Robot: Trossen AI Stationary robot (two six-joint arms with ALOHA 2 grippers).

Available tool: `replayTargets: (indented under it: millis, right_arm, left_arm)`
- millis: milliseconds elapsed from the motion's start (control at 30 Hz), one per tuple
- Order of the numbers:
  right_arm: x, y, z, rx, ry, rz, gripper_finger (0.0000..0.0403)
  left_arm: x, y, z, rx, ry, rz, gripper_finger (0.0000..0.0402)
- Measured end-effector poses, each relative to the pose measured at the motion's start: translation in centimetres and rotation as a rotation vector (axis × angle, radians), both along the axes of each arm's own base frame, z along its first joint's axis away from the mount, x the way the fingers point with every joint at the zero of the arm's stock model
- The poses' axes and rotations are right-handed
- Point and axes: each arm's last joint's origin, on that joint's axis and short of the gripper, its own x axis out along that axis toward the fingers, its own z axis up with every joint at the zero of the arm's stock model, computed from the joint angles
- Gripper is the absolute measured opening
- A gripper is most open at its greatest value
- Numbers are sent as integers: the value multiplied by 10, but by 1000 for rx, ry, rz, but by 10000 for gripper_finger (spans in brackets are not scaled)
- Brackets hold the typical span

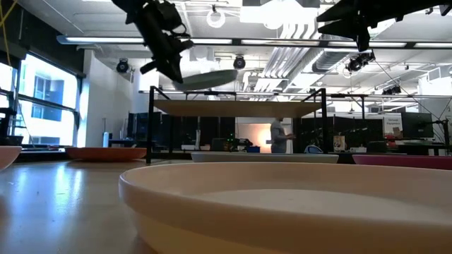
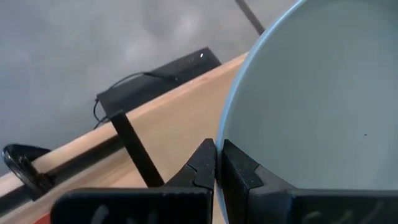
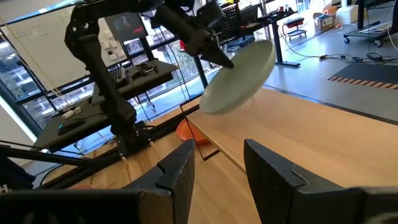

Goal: Place and stack plates onto a shelf
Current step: Put the gray plate on the shelf

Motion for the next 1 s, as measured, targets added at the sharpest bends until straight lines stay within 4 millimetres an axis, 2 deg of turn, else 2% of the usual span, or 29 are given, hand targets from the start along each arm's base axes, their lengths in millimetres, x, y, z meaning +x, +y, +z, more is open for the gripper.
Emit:
replayTargets:
  millis: [167, 367, 1000]
  right_arm:
    - [0, 0, -1, 2, 9, -1, 129]
    - [0, 0, -3, 6, 29, -4, 129]
    - [0, 0, -3, 6, 30, -4, 129]
  left_arm:
    - [5, 4, -12, -36, 35, -3, 0]
    - [6, 4, -18, -62, 67, -2, 0]
    - [3, 3, -20, -78, 106, 13, 1]
